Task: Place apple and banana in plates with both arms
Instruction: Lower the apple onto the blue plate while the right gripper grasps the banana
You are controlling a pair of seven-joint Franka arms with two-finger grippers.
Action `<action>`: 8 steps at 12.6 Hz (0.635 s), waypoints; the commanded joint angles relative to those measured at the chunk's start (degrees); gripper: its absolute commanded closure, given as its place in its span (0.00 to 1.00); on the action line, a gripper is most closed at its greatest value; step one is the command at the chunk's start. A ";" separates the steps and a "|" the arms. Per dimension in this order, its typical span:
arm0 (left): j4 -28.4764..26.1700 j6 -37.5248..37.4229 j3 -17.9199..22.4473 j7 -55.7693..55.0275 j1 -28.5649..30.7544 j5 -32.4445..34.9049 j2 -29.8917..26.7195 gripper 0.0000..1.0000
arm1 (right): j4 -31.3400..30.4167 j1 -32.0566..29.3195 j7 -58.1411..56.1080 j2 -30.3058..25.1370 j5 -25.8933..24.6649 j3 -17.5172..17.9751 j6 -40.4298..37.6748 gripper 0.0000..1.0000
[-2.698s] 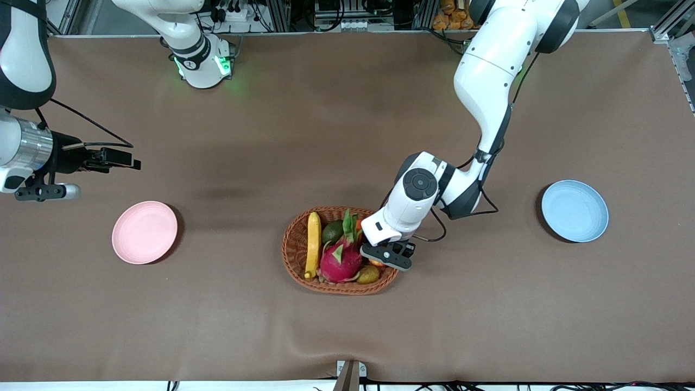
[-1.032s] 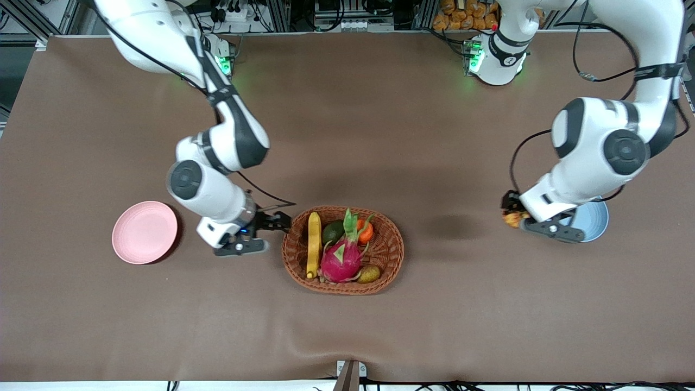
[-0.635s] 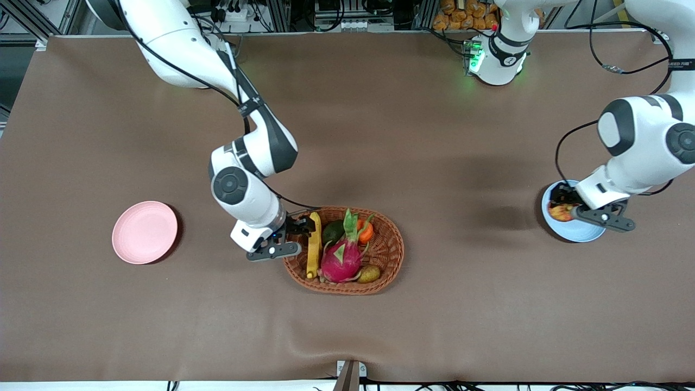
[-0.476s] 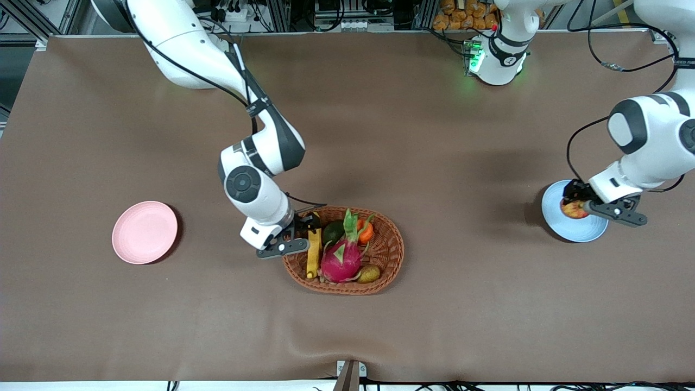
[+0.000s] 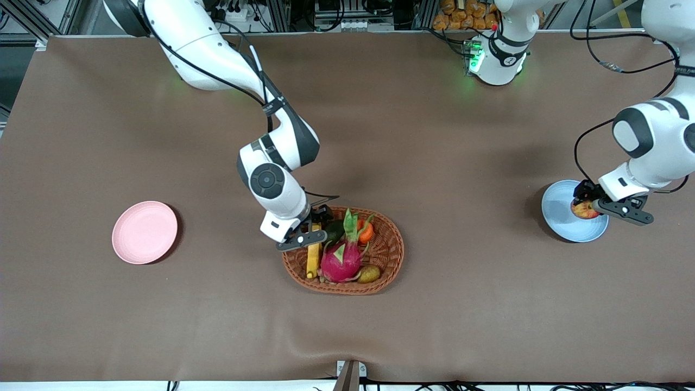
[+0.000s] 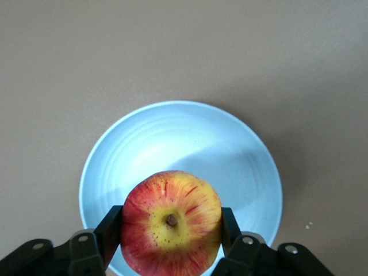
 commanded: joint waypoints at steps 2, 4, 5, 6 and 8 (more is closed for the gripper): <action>-0.50 3.70 -0.73 1.84 2.26 0.76 2.71 0.79 | 1.64 0.91 1.47 1.22 -1.07 -0.59 0.08 0.19; -0.50 3.80 -0.73 2.28 2.27 0.76 3.07 0.72 | 1.72 0.91 1.90 1.74 -1.07 -0.59 1.04 0.22; -0.67 3.80 -0.73 2.37 2.36 0.76 3.08 0.71 | 1.72 0.91 1.91 1.92 -1.07 -0.59 1.66 0.22; -1.46 3.80 -0.73 2.37 2.79 0.76 3.16 0.66 | 1.72 0.91 1.91 2.27 -1.07 -0.59 2.19 0.22; -1.38 3.80 -0.81 2.37 3.32 0.68 3.86 0.23 | 1.64 0.91 1.91 2.36 -1.07 -0.59 2.54 0.37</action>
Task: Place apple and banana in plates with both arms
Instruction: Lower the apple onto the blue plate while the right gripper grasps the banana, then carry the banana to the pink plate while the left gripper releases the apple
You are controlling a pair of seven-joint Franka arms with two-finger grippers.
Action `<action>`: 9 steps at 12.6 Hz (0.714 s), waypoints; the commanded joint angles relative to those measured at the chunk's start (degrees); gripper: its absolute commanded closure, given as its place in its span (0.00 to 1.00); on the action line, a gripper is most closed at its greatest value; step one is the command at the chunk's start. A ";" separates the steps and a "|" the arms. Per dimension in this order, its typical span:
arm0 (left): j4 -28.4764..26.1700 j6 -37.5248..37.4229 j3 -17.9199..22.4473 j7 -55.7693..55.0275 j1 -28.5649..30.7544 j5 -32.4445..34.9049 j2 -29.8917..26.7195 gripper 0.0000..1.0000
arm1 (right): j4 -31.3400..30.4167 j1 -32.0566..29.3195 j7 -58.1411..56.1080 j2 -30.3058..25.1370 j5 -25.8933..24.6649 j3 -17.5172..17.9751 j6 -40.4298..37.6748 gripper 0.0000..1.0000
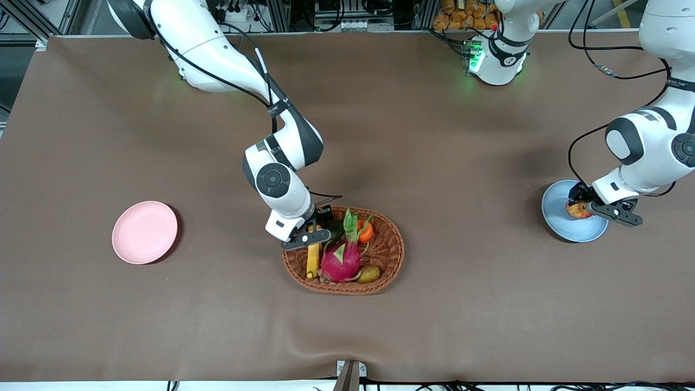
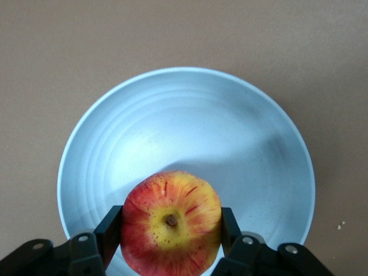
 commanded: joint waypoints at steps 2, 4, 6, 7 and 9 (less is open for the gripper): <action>-0.79 1.13 -0.85 0.74 1.41 0.15 0.43 0.00 | 1.61 0.45 3.62 1.47 -1.12 -0.34 0.60 0.59; -0.35 1.04 -0.85 0.83 1.24 0.15 0.17 0.00 | 1.34 0.36 3.99 1.38 -1.12 -0.34 0.34 0.81; 0.88 0.17 -0.94 0.83 0.98 0.15 -0.53 0.00 | 1.34 -0.16 3.99 1.03 -1.04 -0.34 -0.19 0.87; 1.49 -1.31 -1.29 0.83 0.97 0.15 -1.58 0.00 | 1.43 -0.51 3.90 0.68 -1.04 -0.43 -0.37 0.87; 3.95 -3.69 -2.60 0.65 0.97 0.06 -2.11 0.00 | 1.69 -1.65 3.90 -0.81 -0.95 -0.52 -1.59 0.87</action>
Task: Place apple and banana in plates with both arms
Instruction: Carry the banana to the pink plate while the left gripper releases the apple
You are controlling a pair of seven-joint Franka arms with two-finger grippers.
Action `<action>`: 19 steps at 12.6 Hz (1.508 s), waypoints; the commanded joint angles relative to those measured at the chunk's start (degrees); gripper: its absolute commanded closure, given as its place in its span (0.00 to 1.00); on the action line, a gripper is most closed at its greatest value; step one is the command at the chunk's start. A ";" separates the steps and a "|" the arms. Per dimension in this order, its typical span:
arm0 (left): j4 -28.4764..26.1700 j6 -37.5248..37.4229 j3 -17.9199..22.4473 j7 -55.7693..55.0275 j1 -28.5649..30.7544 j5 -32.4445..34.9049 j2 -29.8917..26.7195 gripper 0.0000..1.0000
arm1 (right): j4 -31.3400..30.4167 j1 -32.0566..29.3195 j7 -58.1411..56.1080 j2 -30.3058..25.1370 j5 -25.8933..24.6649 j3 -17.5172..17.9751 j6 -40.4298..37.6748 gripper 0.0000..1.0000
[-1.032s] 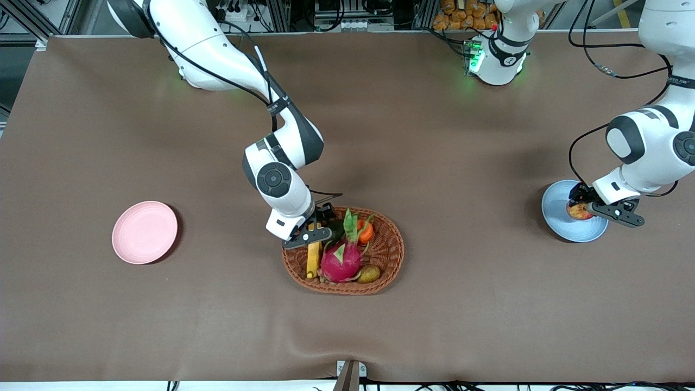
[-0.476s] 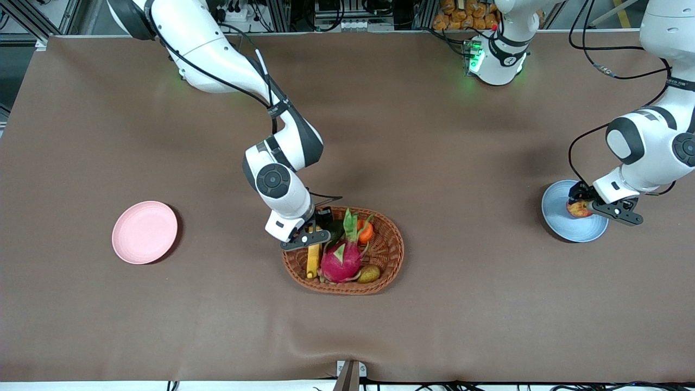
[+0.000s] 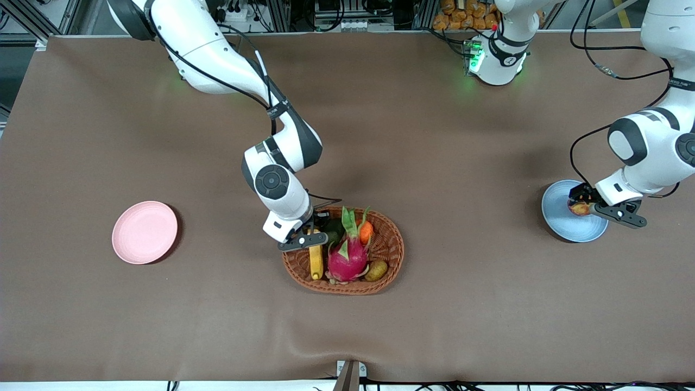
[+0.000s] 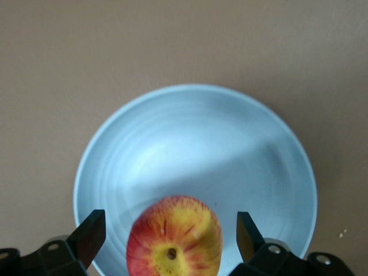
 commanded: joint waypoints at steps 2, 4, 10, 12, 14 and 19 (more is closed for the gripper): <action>6.59 -8.80 -3.48 -0.05 0.47 -0.03 -2.51 0.00 | 1.79 -3.01 1.03 -3.07 -0.87 0.25 -5.76 0.87; 13.44 -17.24 -5.15 -4.86 -0.14 -0.20 -2.16 0.00 | 1.79 -5.72 0.59 -5.88 -0.17 0.43 -9.37 0.87; 27.24 -35.00 -10.79 -24.01 -5.04 5.40 -2.95 0.00 | 1.53 -13.63 -0.37 -12.12 -0.08 0.52 -19.82 0.87; 30.69 -39.84 -11.22 -30.69 -8.74 6.13 -3.13 0.00 | 1.00 -17.49 -6.06 -14.06 -0.08 0.43 -24.04 0.87; 31.40 -42.66 -12.01 -37.02 -12.16 6.13 -5.58 0.00 | 0.57 -22.77 -11.60 -15.20 -0.43 0.34 -28.88 0.87; 32.71 -46.45 -15.36 -45.75 -14.12 6.13 -9.98 0.00 | -3.83 -37.53 -25.38 -14.86 -0.78 0.25 -29.08 0.87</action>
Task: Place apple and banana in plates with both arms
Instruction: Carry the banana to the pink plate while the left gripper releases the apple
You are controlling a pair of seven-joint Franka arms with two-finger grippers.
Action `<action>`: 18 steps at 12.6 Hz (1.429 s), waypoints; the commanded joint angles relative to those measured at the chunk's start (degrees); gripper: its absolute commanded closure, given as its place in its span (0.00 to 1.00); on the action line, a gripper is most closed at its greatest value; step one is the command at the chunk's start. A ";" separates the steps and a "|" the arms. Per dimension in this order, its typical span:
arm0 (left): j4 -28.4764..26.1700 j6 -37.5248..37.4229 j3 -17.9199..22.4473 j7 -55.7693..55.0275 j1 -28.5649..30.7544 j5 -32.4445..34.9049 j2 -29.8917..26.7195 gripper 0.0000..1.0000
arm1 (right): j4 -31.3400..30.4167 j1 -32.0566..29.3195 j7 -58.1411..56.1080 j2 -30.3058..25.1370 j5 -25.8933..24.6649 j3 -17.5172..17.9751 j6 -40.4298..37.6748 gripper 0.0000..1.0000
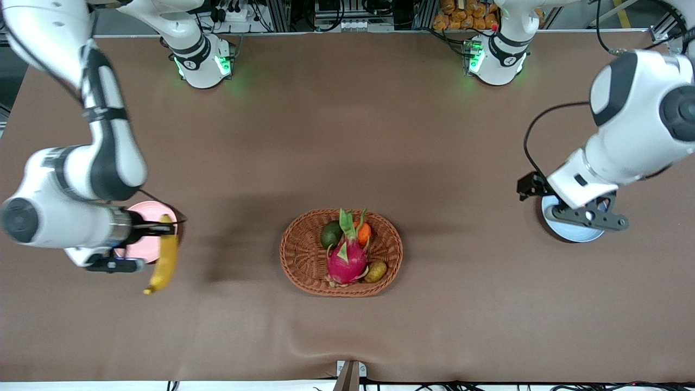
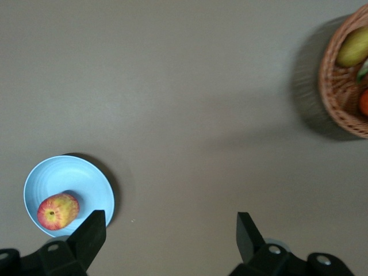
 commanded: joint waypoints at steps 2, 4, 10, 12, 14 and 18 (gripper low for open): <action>2.85 -1.35 0.25 -1.80 1.27 0.63 -1.32 0.00 | -2.18 -10.02 -14.36 0.95 -1.50 1.34 1.43 0.87; 4.97 -4.93 0.51 -1.80 1.53 0.54 -1.84 0.00 | -2.18 -14.24 -20.70 3.14 -1.07 1.43 2.40 0.87; 6.73 -6.27 0.69 -1.36 3.64 0.37 -1.93 0.00 | -4.38 -15.76 -21.87 5.70 10.35 1.61 -2.95 0.69; 6.73 -6.89 3.48 0.30 3.82 0.37 -3.24 0.00 | -4.29 -14.71 -21.44 5.79 10.01 1.61 -3.05 0.00; 6.73 -7.24 9.36 4.24 0.50 0.19 -4.65 0.00 | -3.59 -11.46 -20.65 3.69 3.37 1.43 -3.66 0.00; 6.12 -11.97 12.81 5.23 -0.92 -2.09 -9.22 0.00 | -3.41 -8.20 -14.33 -7.01 -6.47 1.60 -4.89 0.00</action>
